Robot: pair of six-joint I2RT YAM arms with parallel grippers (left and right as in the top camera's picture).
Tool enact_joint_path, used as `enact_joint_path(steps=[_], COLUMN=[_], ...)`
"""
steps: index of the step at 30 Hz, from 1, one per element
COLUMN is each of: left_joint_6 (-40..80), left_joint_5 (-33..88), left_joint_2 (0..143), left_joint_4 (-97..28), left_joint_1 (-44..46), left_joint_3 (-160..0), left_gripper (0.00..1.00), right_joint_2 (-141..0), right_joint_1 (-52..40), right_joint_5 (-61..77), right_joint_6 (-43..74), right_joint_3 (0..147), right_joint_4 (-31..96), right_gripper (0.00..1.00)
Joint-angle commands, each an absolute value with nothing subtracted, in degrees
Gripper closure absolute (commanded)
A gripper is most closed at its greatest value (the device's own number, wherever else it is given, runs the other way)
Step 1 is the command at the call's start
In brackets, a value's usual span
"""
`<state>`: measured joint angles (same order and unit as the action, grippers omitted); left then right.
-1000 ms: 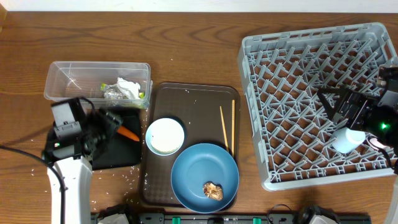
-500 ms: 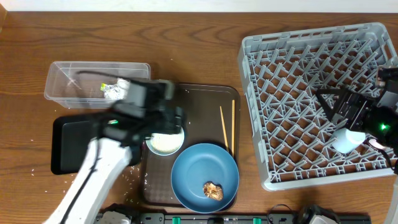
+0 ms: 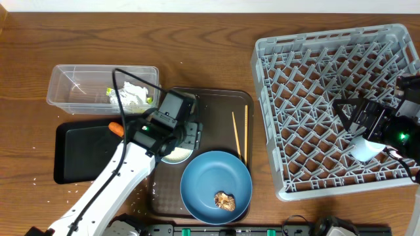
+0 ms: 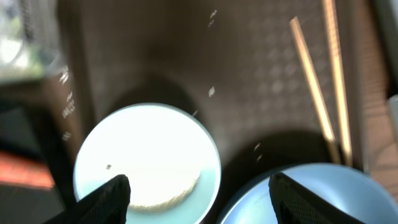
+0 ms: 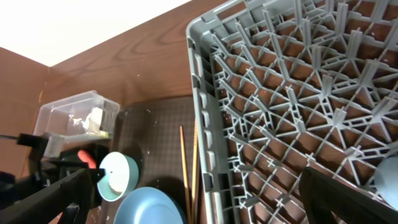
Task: Sort waste into correct bins and load items into the dishwasher rack
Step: 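Reach the left gripper to the rim of the blue plate and grasp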
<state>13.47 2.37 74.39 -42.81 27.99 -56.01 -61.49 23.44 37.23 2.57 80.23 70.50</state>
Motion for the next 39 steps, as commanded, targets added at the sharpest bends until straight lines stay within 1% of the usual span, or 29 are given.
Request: enact_joint_path(steps=[1, 3, 4, 6, 12, 14, 16, 21, 24, 29, 31, 34, 37, 39], left_joint_6=[13.78, 12.93, 12.67, 13.28, 23.99, 26.61, 28.77, 32.03, 33.87, 37.23, 37.78, 38.26, 38.24, 38.22], left_joint_5=[1.72, 5.82, 6.68, 6.63, 7.25, 10.13, 10.07, 11.14, 11.11, 10.94, 11.11, 11.42, 11.33, 11.31], left_joint_2=[74.35, 74.37, 74.15, 73.19, 67.07, 65.01, 63.57, 62.46, 62.74, 65.25, 66.61, 68.84, 70.22, 70.63], left_joint_4=[-45.21, -46.98, -47.90, -50.50, -62.72, -65.21, -66.92, -63.37, -58.65, -52.51, -50.11, -46.33, -43.48, -42.35], left_joint_1=[27.73, 27.79, 27.99, 28.38, 28.34, 29.06, 30.02, 34.06, 36.25, 36.51, 36.16, 36.18, 36.18, 36.18], left_joint_3=[-56.34, -56.34, -56.36, -56.36, -56.23, -55.00, -52.93, -45.69, -41.89, -35.66, -33.45, -32.47, -32.47, -32.47], left_gripper=[0.28, 0.30, 0.32, 0.32, 0.31, 0.31, 0.31, 0.31, 0.31, 0.32, 0.34, 0.45, 0.53, 0.61], right_joint_2=[-61.52, -61.52, -61.52, -61.52, -61.52, -61.52, -61.52, -61.52, -61.52, -61.52, -61.52, -61.52, -61.52, -61.52], right_joint_1=[22.50, 22.50, 22.50, 22.46, 22.46, 22.46, 22.46, 22.46, 22.46, 22.46, 22.46, 22.46, 22.46, 22.46], right_joint_5=[36.42, 36.45, 36.42, 36.40, 36.40, 36.40, 36.42, 36.45, 36.42, 36.42, 36.42, 36.42, 36.42, 36.42], right_joint_6=[2.92, 2.92, 2.92, 2.90, 2.92, 2.92, 2.92, 3.03, 3.20, 3.36, 3.36, 3.36, 3.36, 3.36], right_joint_3=[80.51, 80.51, 80.51, 80.51, 80.51, 80.51, 80.51, 80.51, 80.51, 80.51, 80.51, 80.51, 80.51, 80.51], right_joint_4=[70.00, 69.76, 69.78, 69.84, 69.87, 69.73, 69.47, 68.77, 68.75, 68.71, 68.79, 68.79, 68.79, 68.79], right_gripper=[0.01, 0.01, 0.01, 0.01, 0.01, 0.01, 0.01, 0.01, 0.01, 0.01, 0.01, 0.01, 0.01, 0.01])
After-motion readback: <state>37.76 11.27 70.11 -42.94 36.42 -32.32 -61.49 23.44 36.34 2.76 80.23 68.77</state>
